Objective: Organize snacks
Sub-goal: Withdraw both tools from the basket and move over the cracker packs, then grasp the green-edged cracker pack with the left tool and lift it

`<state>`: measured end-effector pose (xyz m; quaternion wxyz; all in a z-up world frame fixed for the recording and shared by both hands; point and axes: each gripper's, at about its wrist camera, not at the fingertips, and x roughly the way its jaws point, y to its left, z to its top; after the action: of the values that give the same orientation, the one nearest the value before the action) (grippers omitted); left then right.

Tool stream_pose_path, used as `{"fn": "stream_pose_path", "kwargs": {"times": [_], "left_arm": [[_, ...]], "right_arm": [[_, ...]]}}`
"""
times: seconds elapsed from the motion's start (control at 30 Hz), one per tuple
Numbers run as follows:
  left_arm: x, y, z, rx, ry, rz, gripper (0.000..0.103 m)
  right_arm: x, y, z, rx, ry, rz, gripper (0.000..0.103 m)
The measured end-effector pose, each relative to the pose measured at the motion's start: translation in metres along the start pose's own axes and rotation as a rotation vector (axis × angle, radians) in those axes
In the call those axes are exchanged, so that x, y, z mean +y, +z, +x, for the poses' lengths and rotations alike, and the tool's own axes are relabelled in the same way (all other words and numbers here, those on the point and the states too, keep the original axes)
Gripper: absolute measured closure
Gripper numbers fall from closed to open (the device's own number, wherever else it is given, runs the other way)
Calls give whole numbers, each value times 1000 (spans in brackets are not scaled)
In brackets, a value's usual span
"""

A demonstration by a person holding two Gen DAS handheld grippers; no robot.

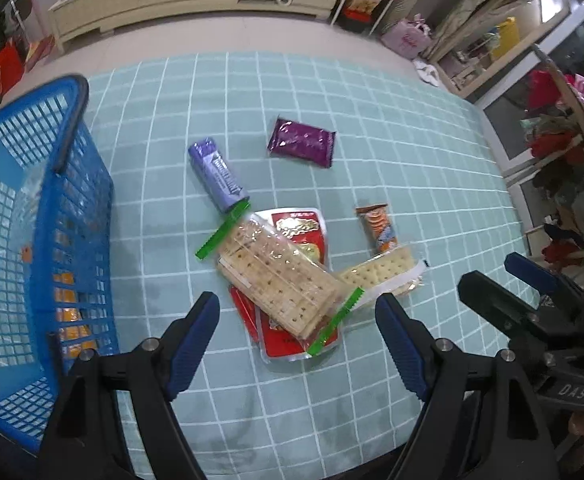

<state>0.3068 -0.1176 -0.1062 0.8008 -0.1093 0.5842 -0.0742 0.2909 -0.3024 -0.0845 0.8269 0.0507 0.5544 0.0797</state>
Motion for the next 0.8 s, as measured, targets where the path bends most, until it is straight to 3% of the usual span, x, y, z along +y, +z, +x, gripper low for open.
{"fn": "stream_pose_path", "kwargs": {"times": [0.23,0.53,0.8], "left_arm": [[7,9,30,46,-31,-102,24],[16,18,70,92,19,-222,24],[21,23,86,117,79,-256,24]], "right_arm": [[-16,8,21,31,8,13,0],[-35,14,58,71,35,41,0],[-47,12,76,99,55,64,0]]}}
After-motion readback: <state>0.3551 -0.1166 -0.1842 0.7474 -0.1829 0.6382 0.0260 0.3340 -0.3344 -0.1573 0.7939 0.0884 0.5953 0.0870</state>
